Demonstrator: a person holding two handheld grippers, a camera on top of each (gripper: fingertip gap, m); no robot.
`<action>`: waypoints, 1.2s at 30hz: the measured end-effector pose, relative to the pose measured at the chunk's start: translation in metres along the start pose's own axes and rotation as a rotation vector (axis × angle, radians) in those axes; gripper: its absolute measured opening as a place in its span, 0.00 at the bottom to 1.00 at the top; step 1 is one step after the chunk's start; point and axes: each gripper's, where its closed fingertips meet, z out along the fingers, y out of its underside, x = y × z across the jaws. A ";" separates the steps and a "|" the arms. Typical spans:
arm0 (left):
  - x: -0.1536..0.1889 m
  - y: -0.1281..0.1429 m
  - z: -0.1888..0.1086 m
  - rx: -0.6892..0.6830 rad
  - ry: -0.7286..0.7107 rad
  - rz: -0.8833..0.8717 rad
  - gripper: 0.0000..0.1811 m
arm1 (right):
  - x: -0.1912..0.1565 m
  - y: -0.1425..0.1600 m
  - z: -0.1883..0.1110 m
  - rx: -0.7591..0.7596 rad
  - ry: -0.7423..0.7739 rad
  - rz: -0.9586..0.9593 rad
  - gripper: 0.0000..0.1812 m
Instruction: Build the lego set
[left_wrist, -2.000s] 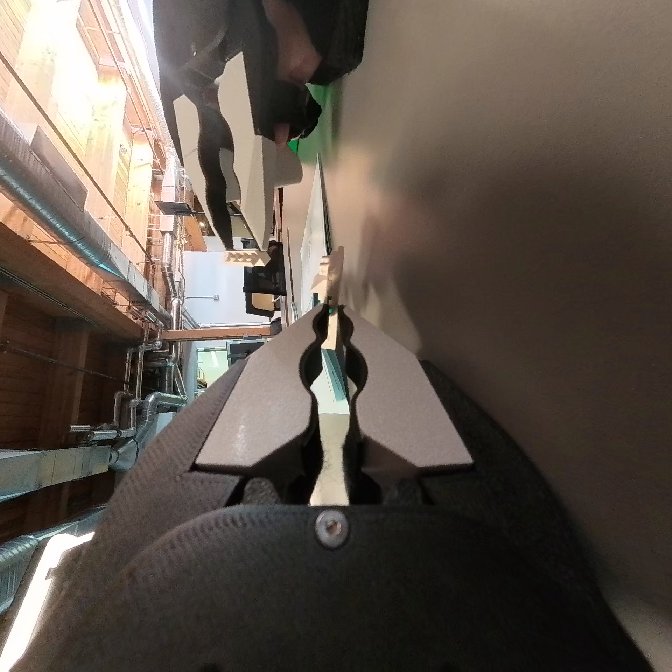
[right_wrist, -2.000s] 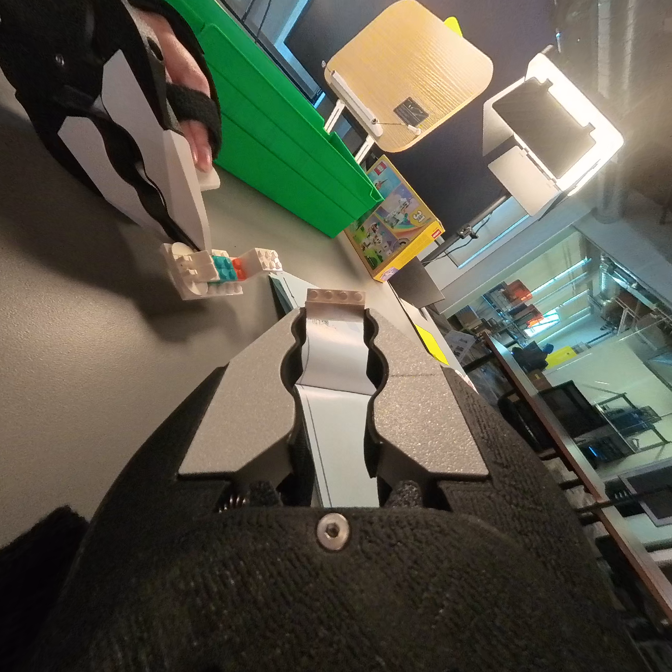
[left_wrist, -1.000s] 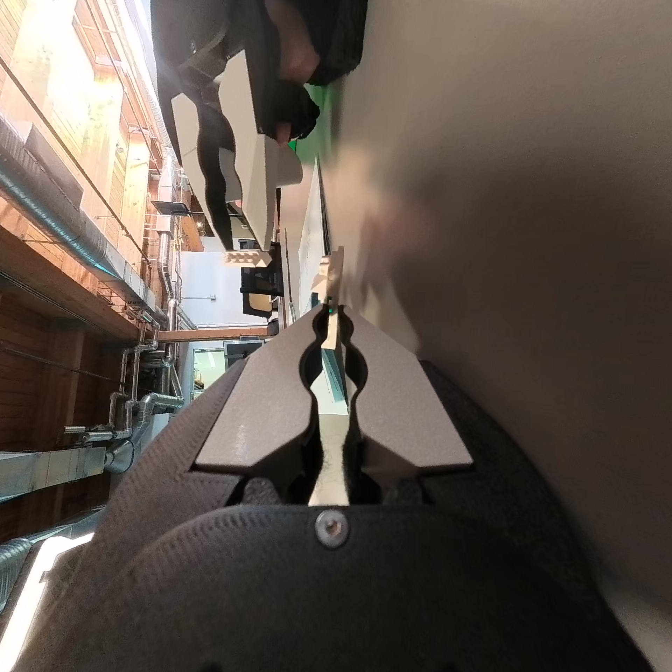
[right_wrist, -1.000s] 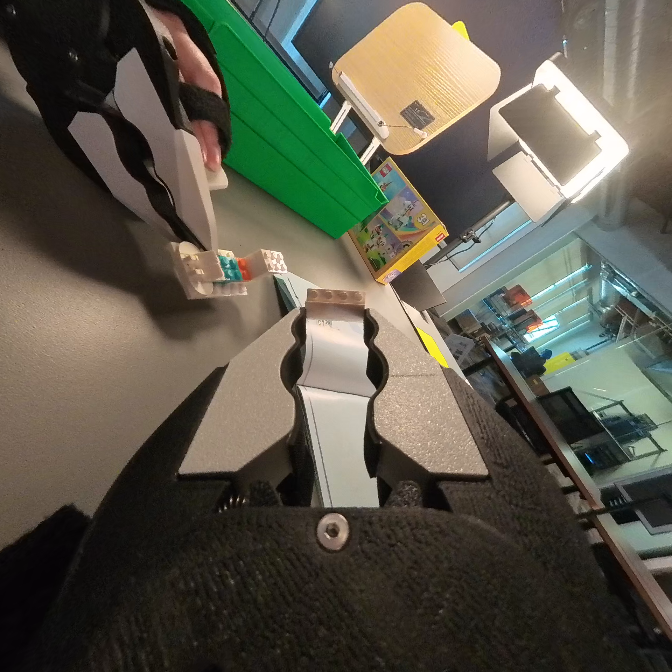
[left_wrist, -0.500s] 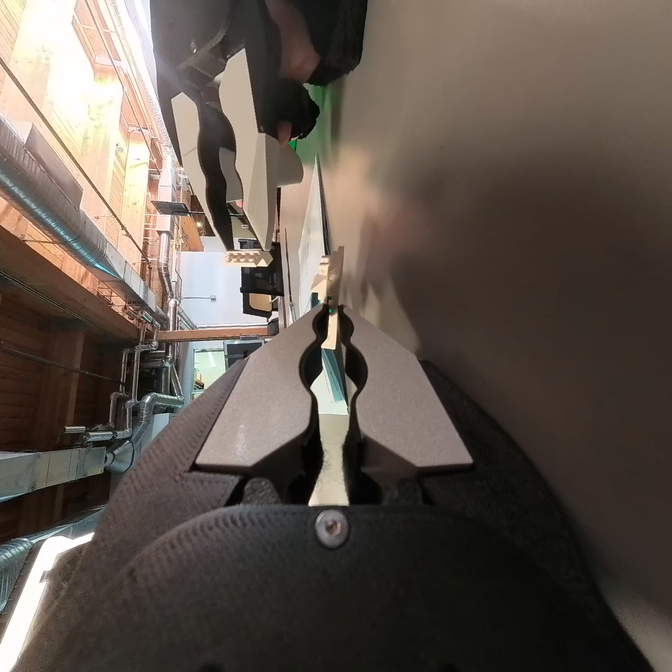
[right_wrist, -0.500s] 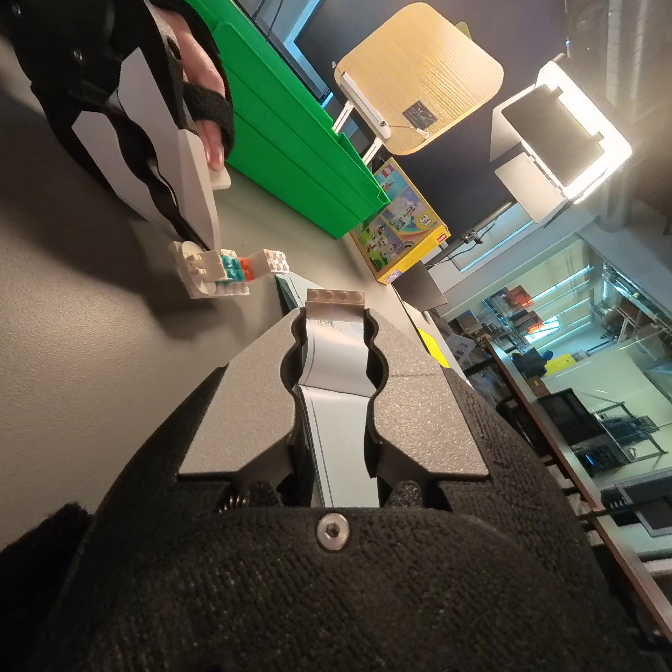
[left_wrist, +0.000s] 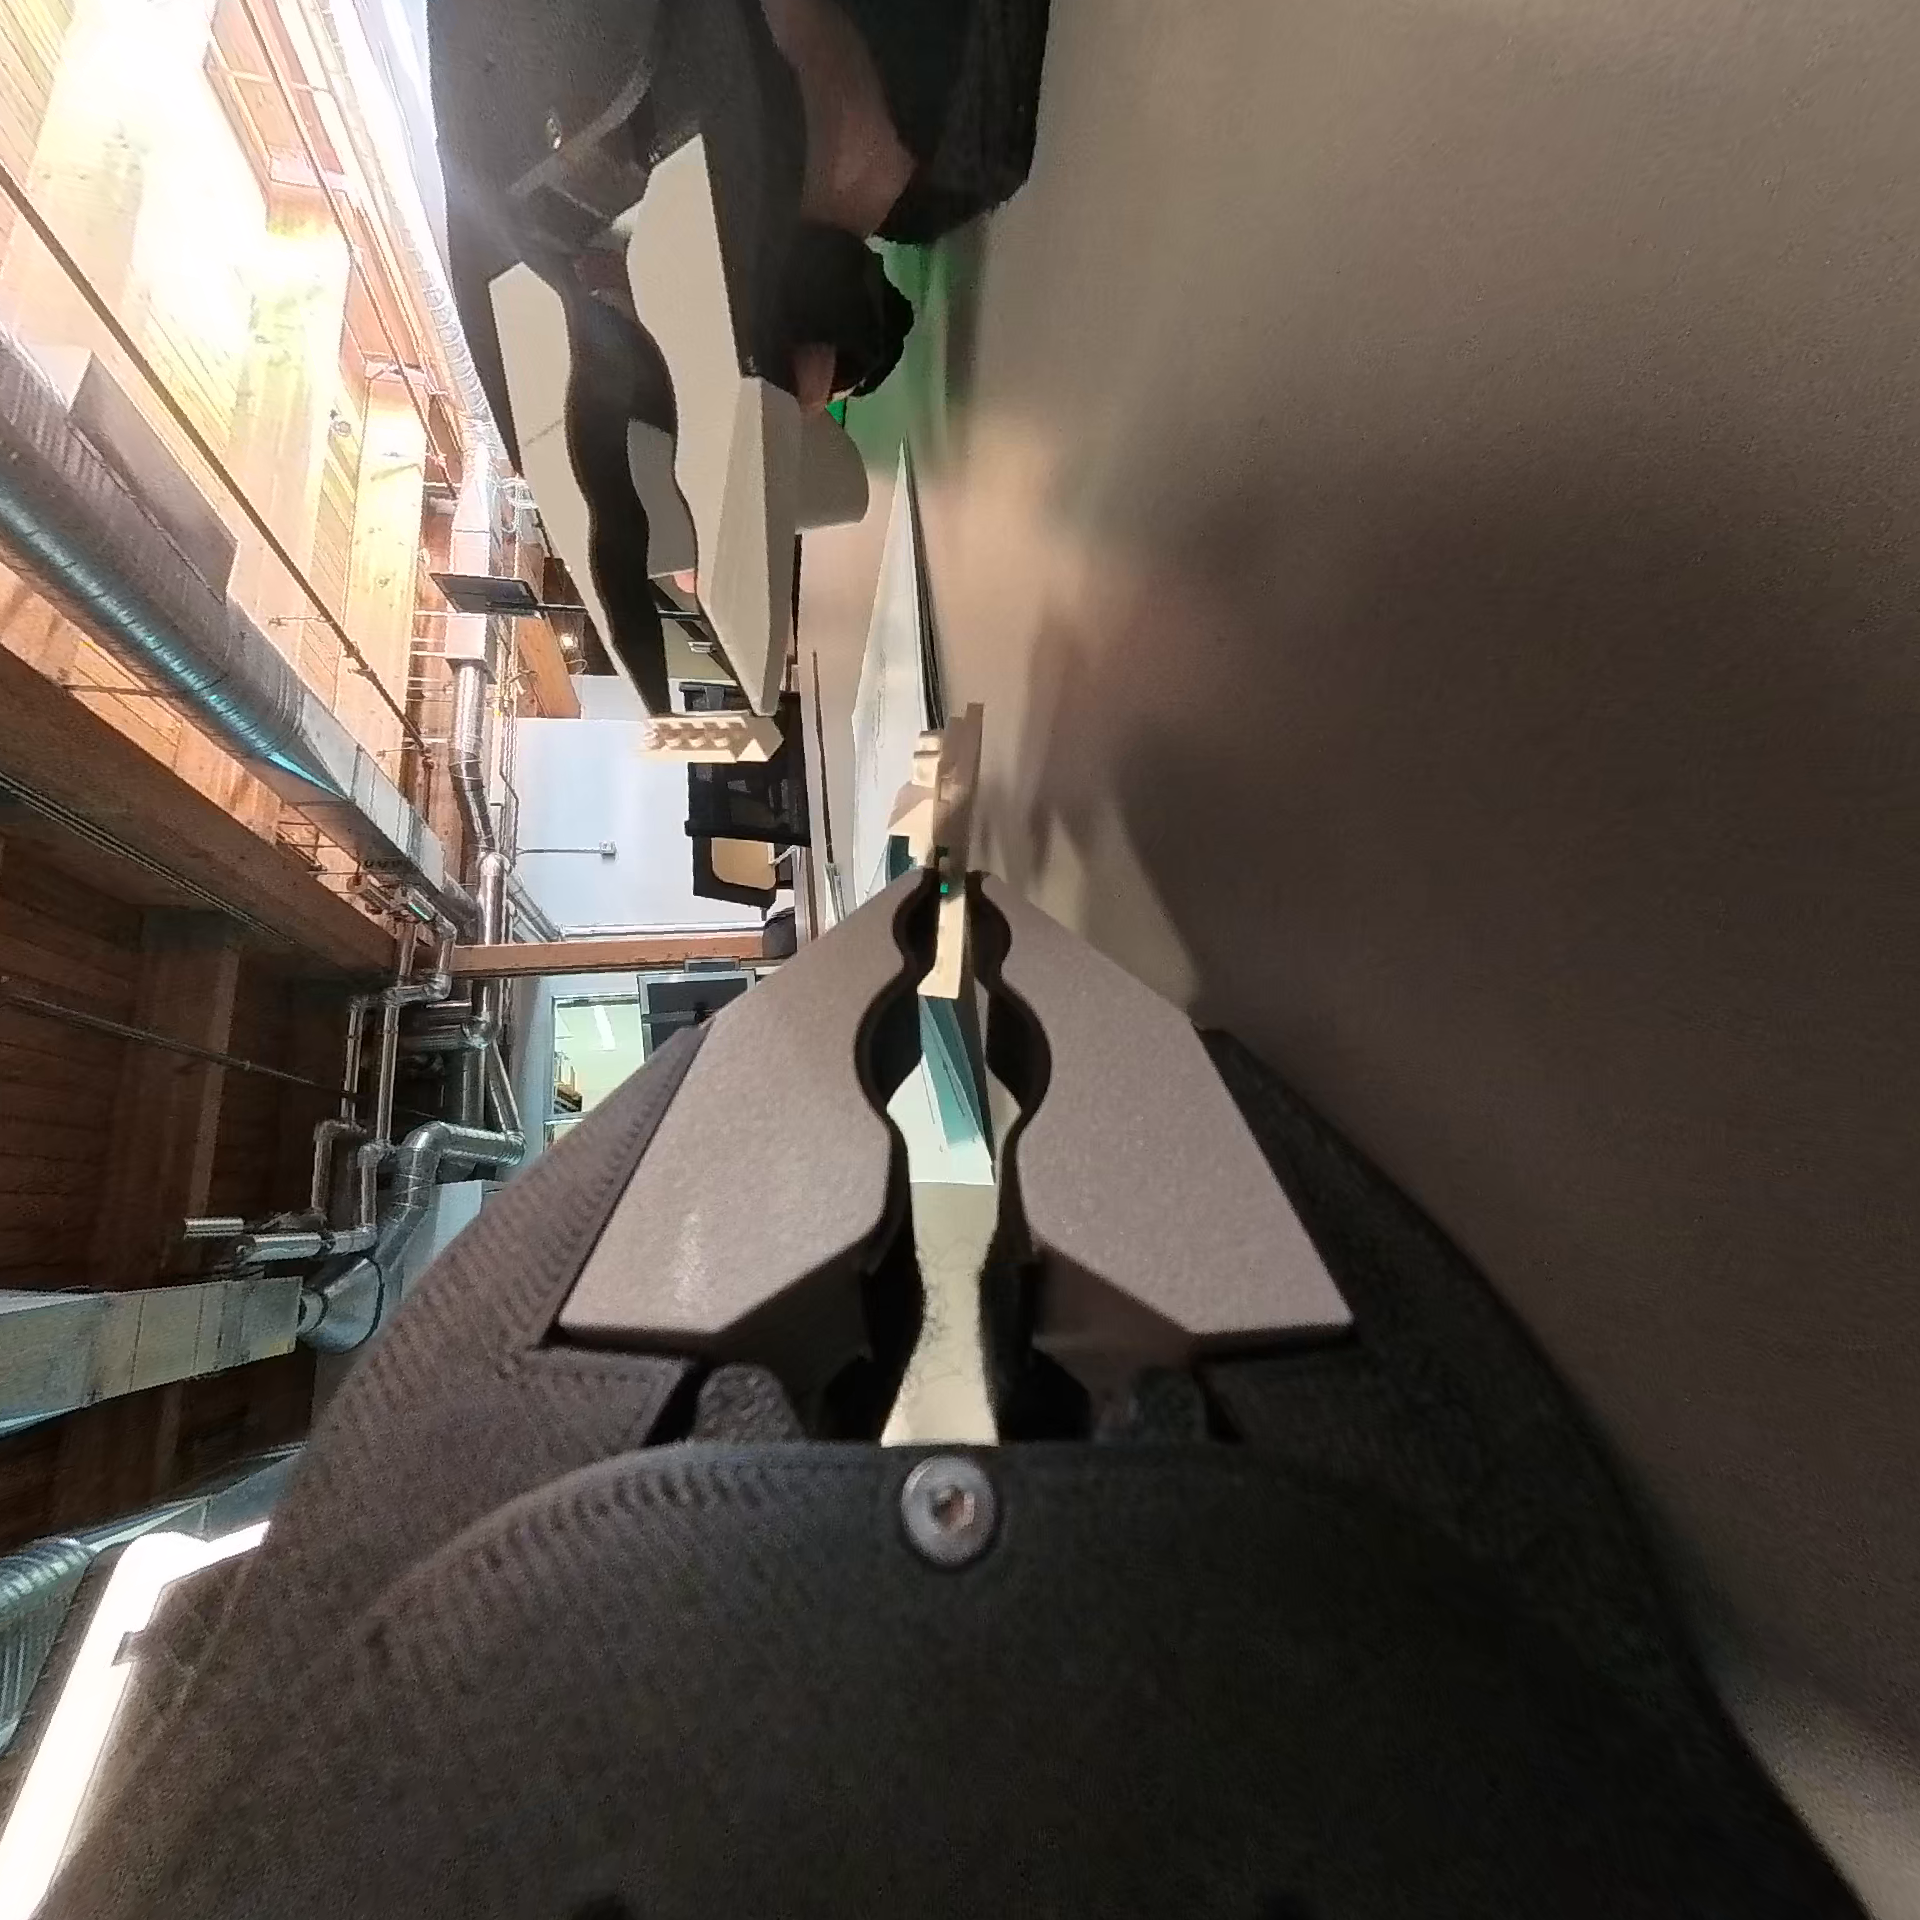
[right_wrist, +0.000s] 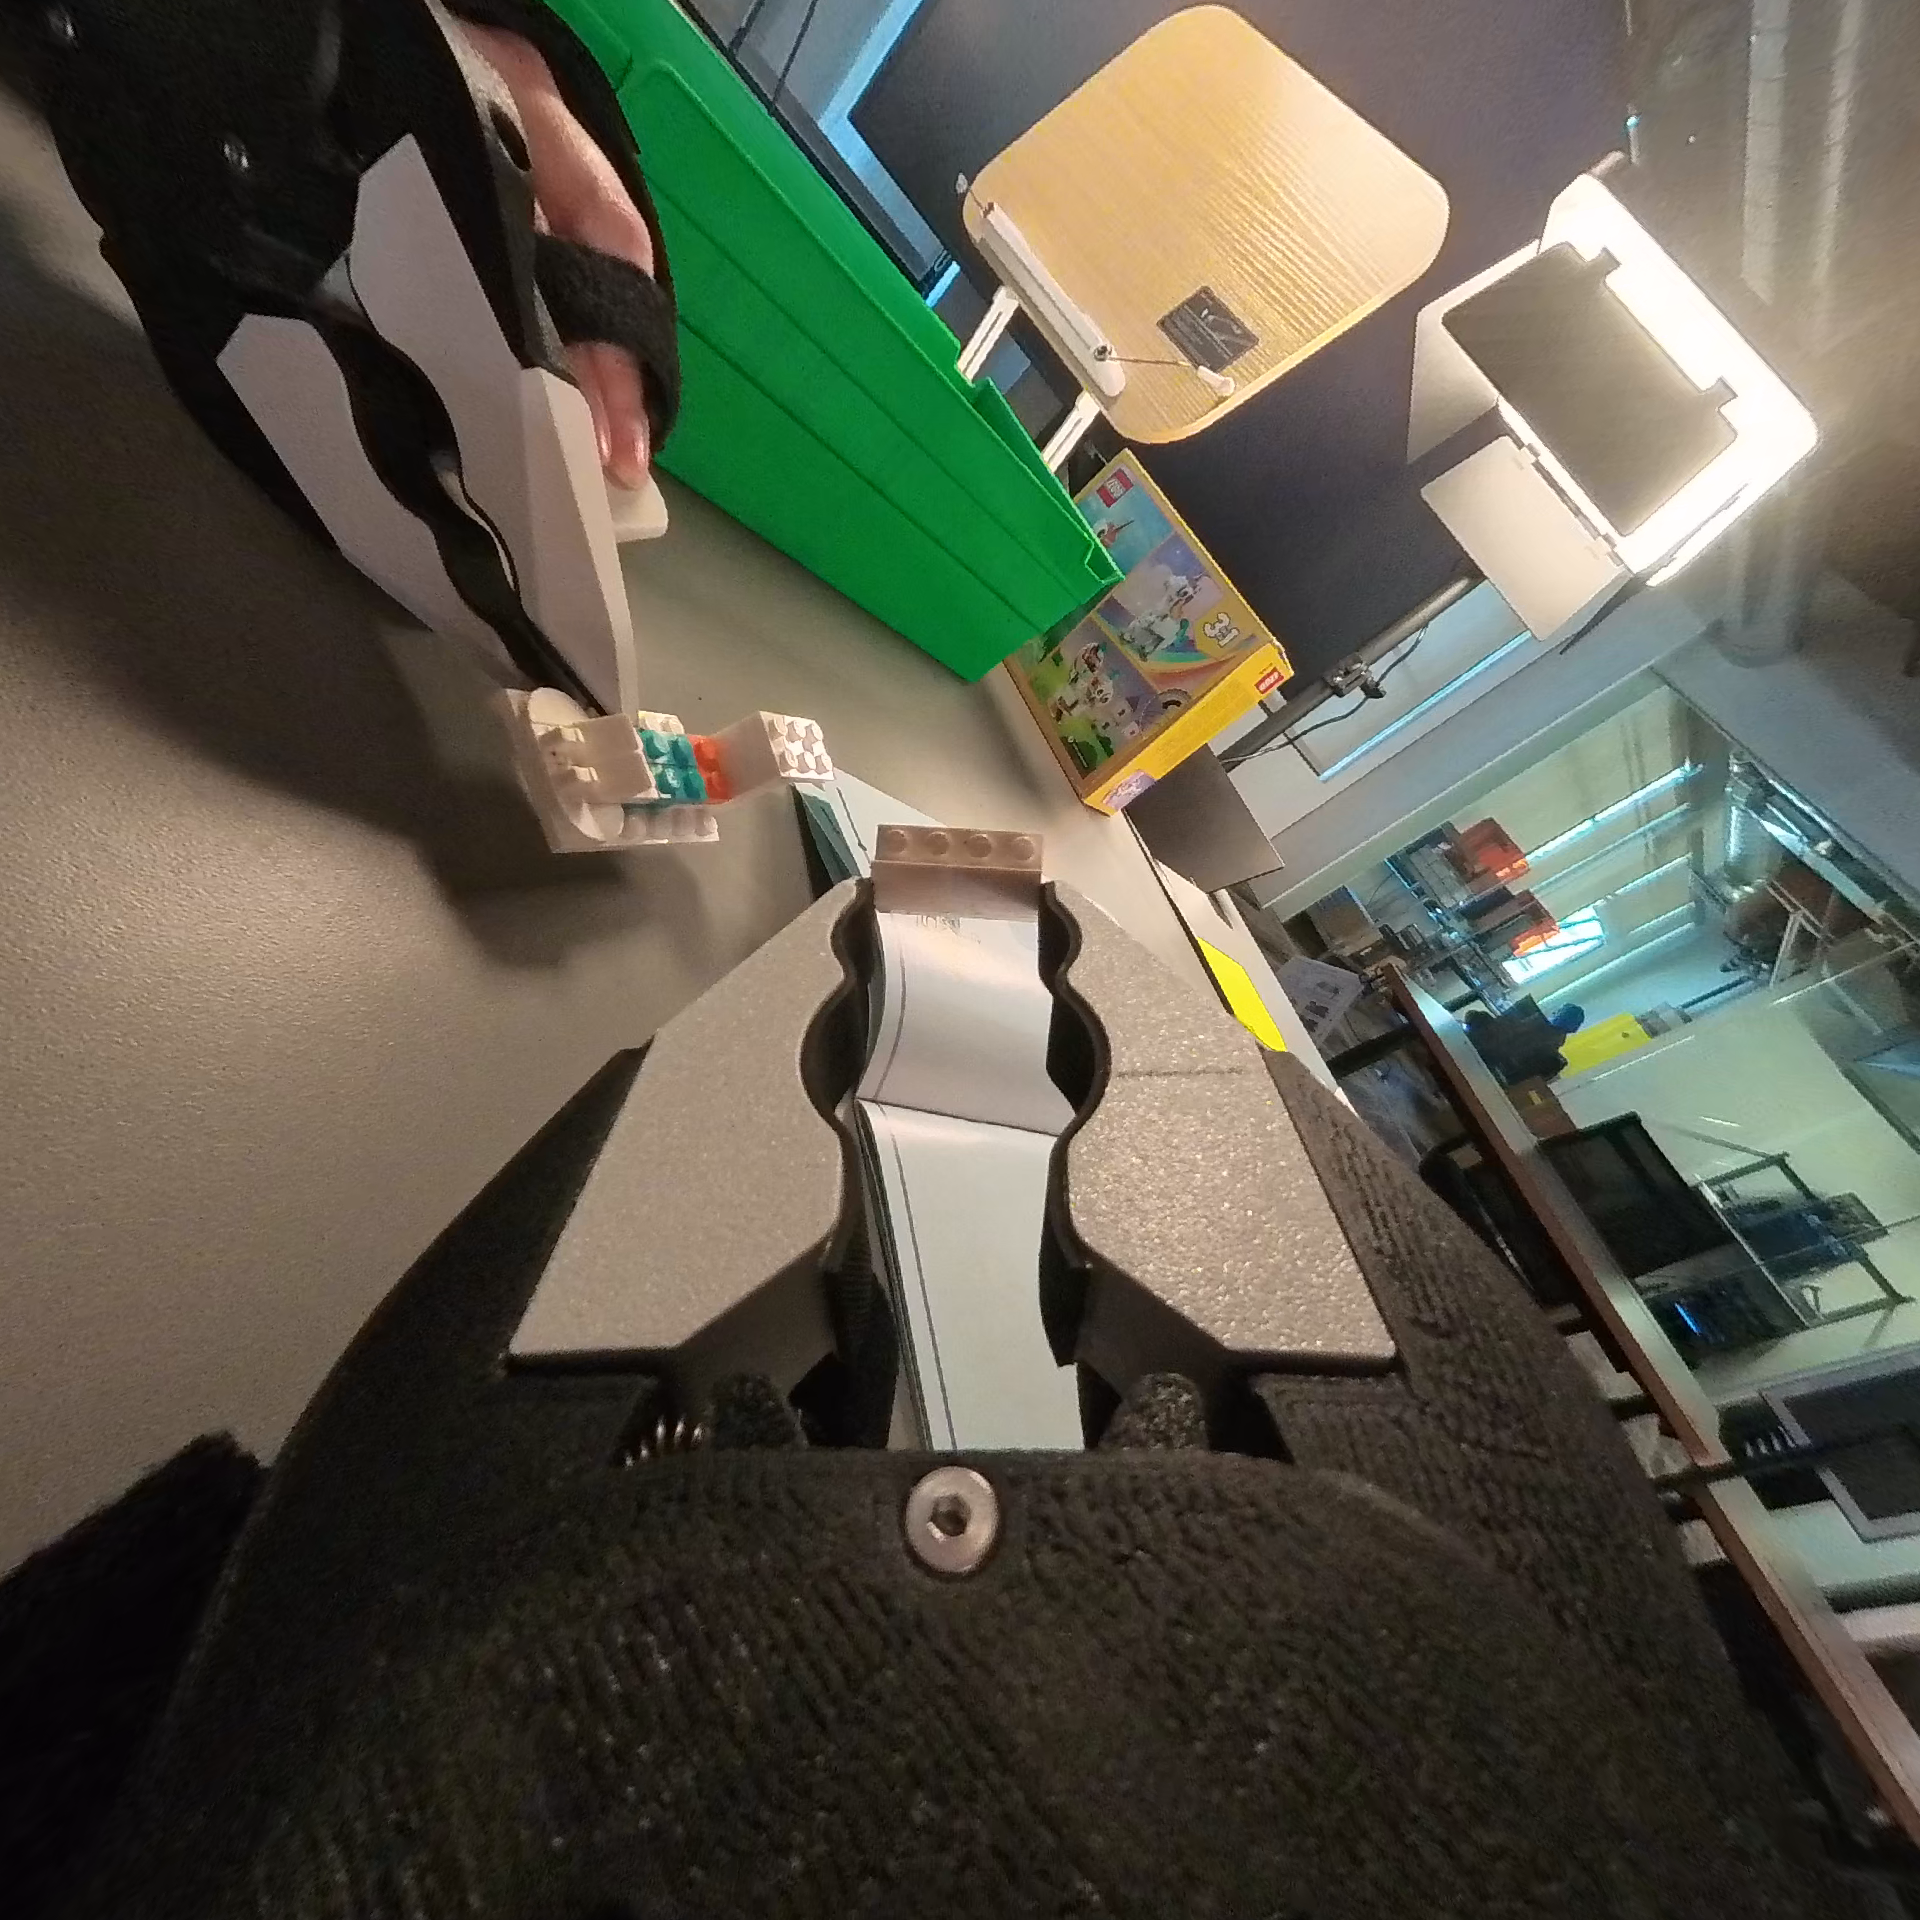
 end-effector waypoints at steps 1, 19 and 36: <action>0.000 0.000 0.000 0.000 0.000 0.000 0.02 | 0.000 0.000 0.000 0.001 0.000 0.000 0.17; -0.017 -0.025 -0.014 0.147 -0.144 0.105 0.02 | -0.058 -0.028 -0.011 -0.056 -0.823 0.424 0.16; -0.008 -0.020 -0.008 0.156 -0.093 0.121 0.02 | -0.064 -0.035 -0.008 -0.023 -0.854 0.449 0.16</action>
